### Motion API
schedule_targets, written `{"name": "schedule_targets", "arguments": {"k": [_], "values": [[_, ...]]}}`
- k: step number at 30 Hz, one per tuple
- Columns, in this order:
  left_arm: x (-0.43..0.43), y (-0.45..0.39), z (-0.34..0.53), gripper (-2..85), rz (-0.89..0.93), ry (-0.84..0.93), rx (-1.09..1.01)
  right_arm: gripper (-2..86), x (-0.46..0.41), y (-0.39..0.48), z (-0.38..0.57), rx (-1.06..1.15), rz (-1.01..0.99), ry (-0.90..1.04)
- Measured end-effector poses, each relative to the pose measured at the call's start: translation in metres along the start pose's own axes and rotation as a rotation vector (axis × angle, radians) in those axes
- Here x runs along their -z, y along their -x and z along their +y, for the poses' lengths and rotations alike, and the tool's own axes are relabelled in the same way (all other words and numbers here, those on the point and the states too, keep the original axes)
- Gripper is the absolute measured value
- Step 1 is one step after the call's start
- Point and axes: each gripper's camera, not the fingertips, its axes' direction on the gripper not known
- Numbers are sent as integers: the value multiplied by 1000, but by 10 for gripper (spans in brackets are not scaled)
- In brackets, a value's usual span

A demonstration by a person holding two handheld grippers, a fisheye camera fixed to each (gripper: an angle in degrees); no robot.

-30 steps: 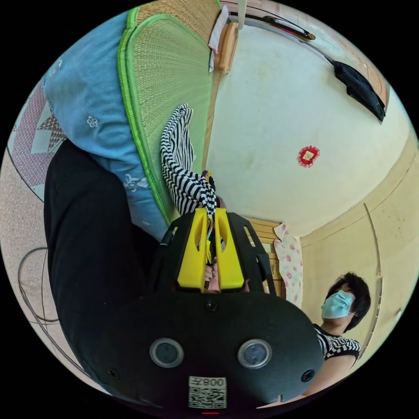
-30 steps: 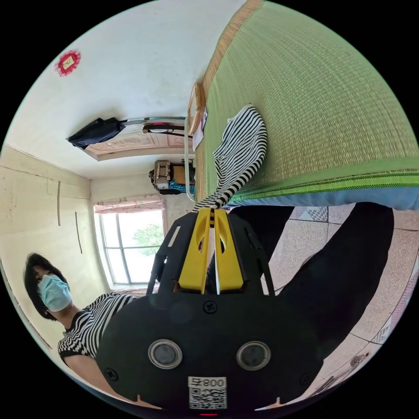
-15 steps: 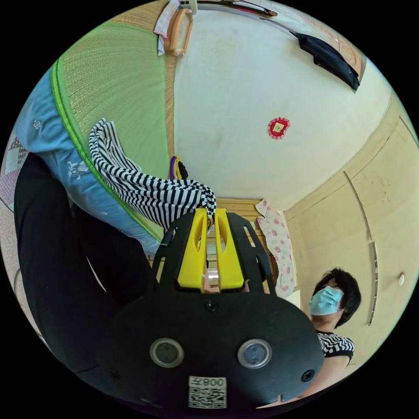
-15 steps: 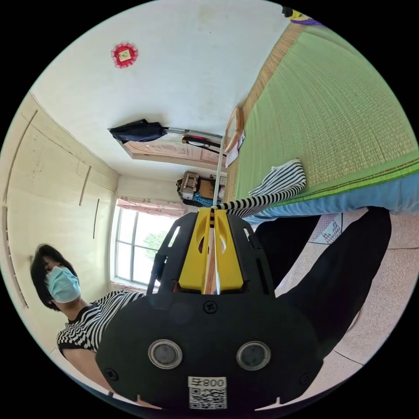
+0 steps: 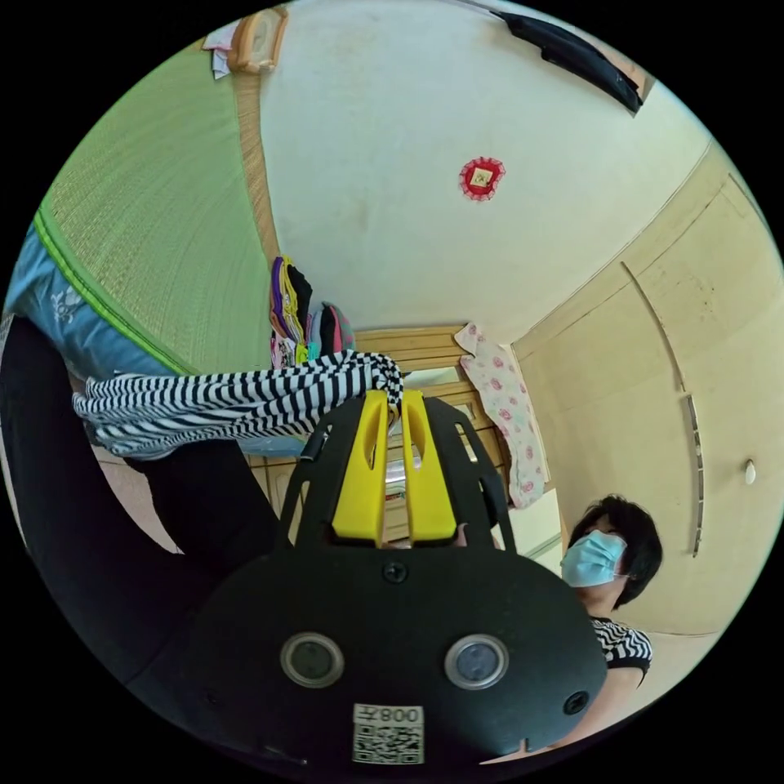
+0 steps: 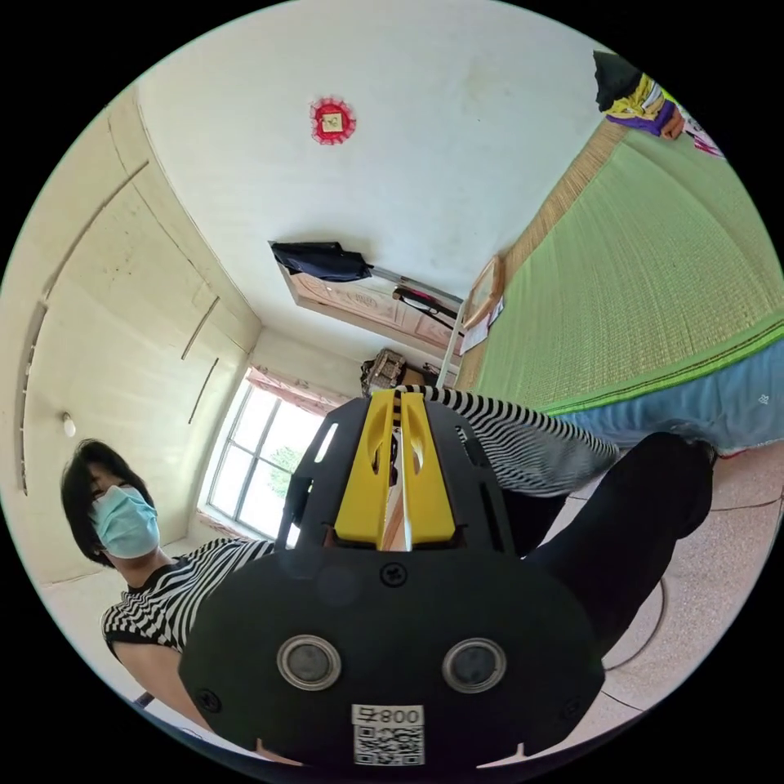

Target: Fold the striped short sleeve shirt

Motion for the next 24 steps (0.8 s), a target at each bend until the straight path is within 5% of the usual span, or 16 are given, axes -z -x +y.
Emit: {"name": "schedule_targets", "arguments": {"k": [24], "values": [[-220, -149, -334, 28, -25, 175, 102, 9, 149, -137, -58, -3, -4, -181]]}}
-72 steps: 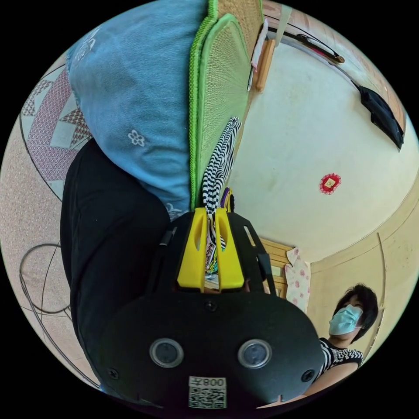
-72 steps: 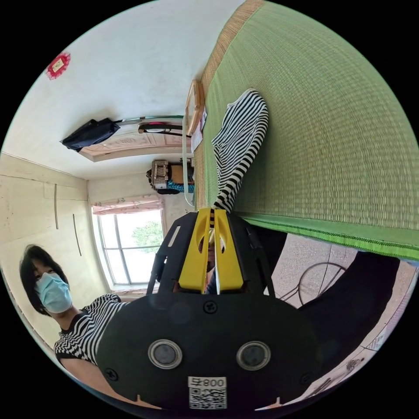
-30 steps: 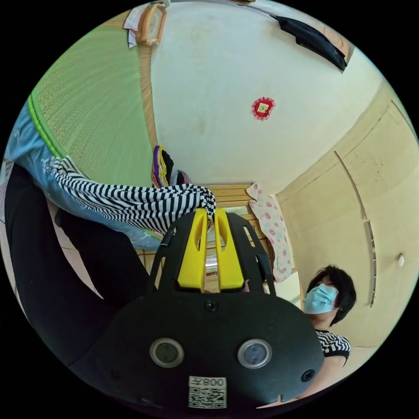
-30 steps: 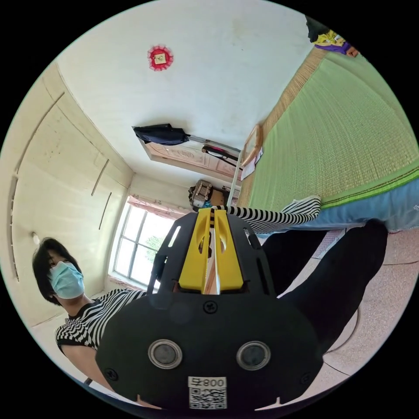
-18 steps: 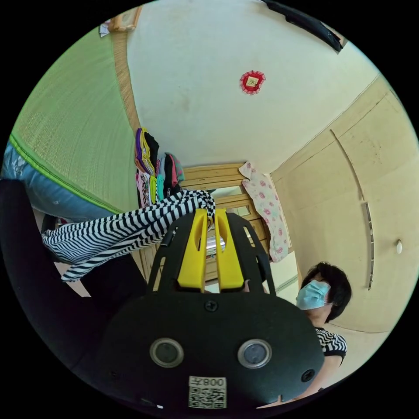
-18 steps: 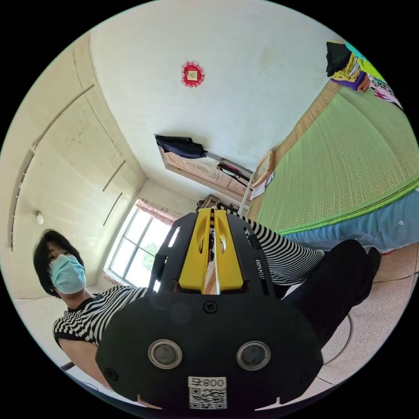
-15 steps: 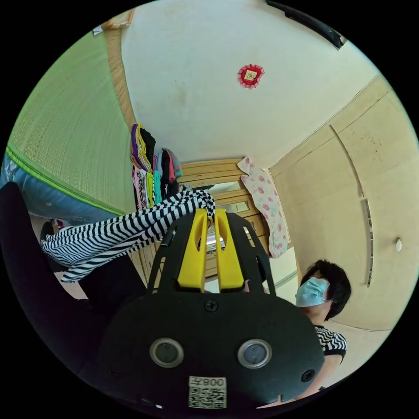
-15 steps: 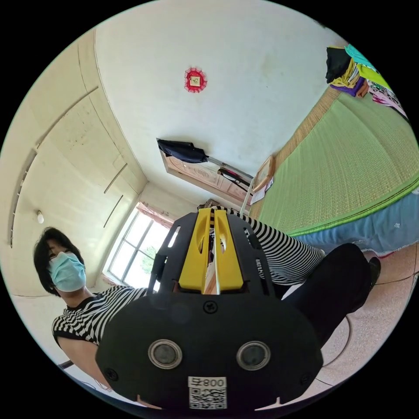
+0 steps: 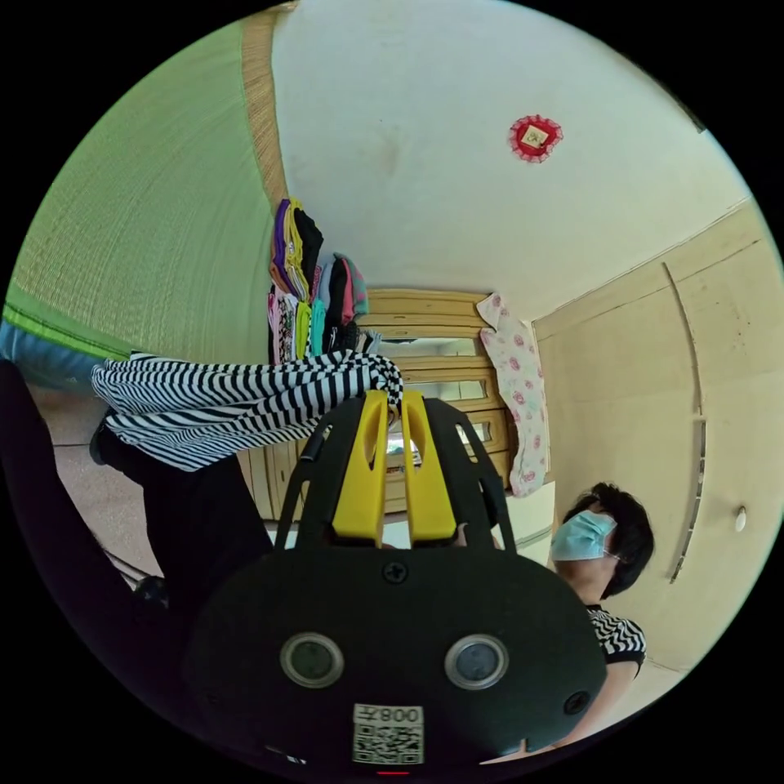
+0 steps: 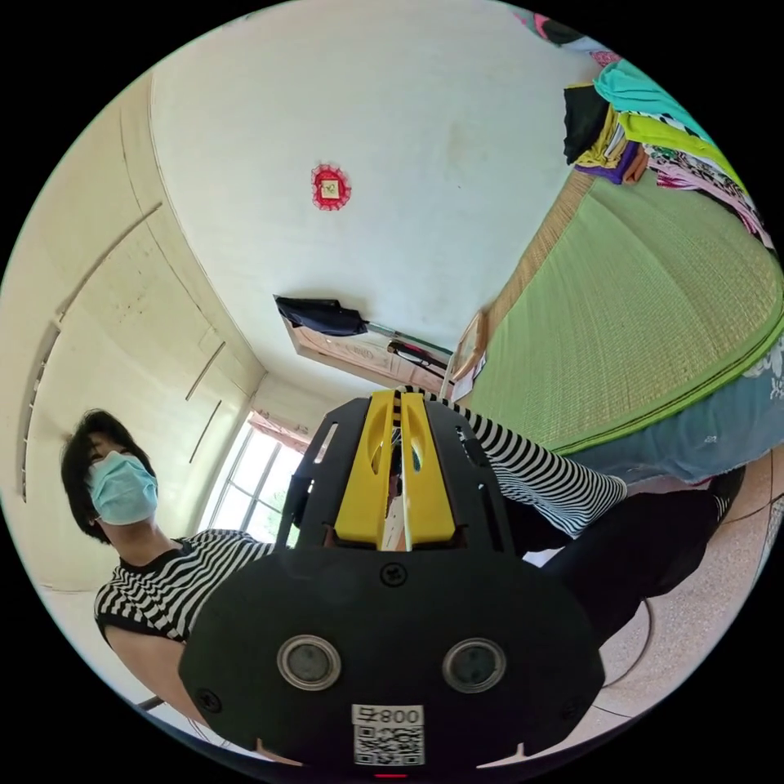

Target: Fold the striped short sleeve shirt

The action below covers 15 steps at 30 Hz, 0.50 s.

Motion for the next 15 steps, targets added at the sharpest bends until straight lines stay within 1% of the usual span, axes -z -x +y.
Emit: {"name": "schedule_targets", "arguments": {"k": [2, 6, 9, 10, 11, 13, 14, 15], "values": [[-17, -9, -42, 28, -4, 6, 13, 9, 4, -27, -32, -21, 16, -5], [-63, -30, -155, 28, -15, 15, 32, 9, 3, -67, -98, -36, 65, 3], [-98, -46, -250, 28, -34, 22, 22, 9, -6, -99, -173, -23, 113, 23], [-113, -51, -292, 28, -37, 23, 18, 9, -12, -113, -208, -14, 143, 40], [-121, -54, -313, 28, -37, 24, 15, 9, -21, -128, -244, -4, 162, 56], [-152, -63, -404, 28, -13, 23, -4, 8, -34, -152, -300, 13, 171, 76], [-160, -65, -426, 28, -5, 19, -7, 9, -44, -168, -341, 21, 179, 89], [-176, -70, -473, 28, 11, 11, -14, 9, -50, -175, -361, 28, 188, 97]]}}
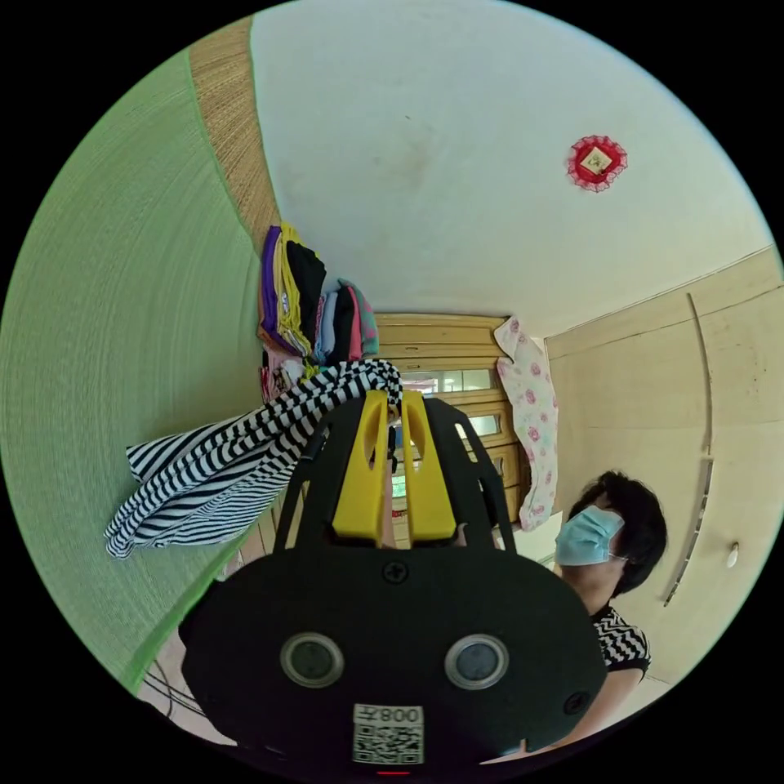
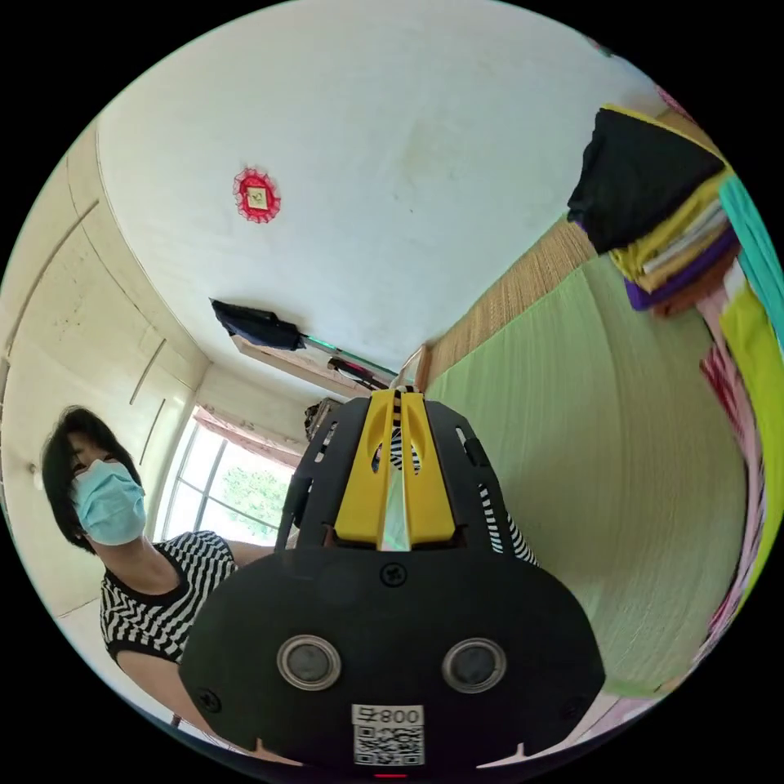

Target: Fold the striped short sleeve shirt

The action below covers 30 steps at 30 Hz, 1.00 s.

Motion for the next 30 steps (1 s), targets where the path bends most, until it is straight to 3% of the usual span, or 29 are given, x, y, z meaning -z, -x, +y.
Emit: {"name": "schedule_targets", "arguments": {"k": [7, 14, 18, 22, 26, 30], "values": [[-118, -97, -272, 27, -25, -47, -109, 9, -30, -47, -269, 35, 42, 5], [-276, -238, -468, 27, -78, 15, -302, 9, 40, -11, -482, 139, 97, -61], [-386, -251, -535, 26, -139, 137, -327, 9, 93, -34, -516, 142, 198, -72], [-470, -184, -558, 26, -223, 244, -178, 9, 145, -135, -501, -16, 334, -29], [-517, -115, -562, 26, -358, 354, 15, 8, 171, -267, -457, -306, 478, 74], [-540, -115, -576, 26, -335, 355, 65, 8, 184, -310, -434, -361, 424, 61]]}}
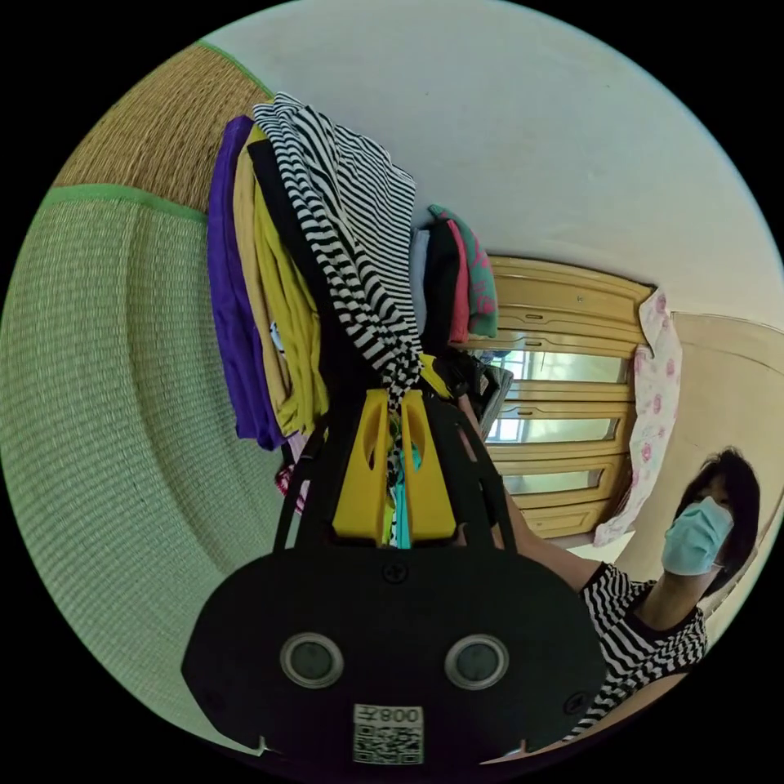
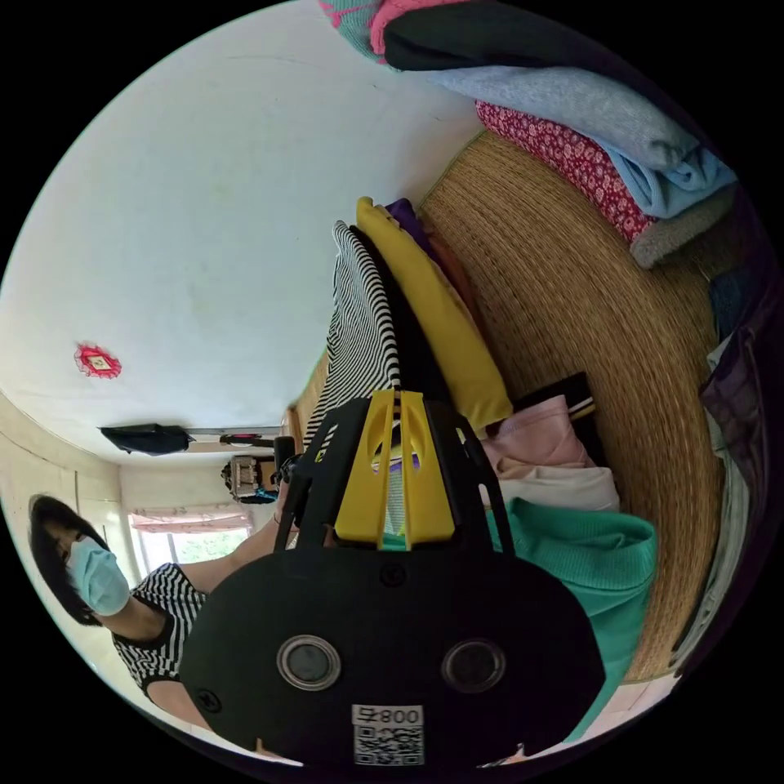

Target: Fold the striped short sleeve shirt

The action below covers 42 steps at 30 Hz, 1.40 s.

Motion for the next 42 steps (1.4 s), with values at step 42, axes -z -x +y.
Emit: {"name": "schedule_targets", "arguments": {"k": [42], "values": [[-37, -243, -44, 1, -402, 98, -191, 0, -144, 323, 59, 509, 662, 78]]}}
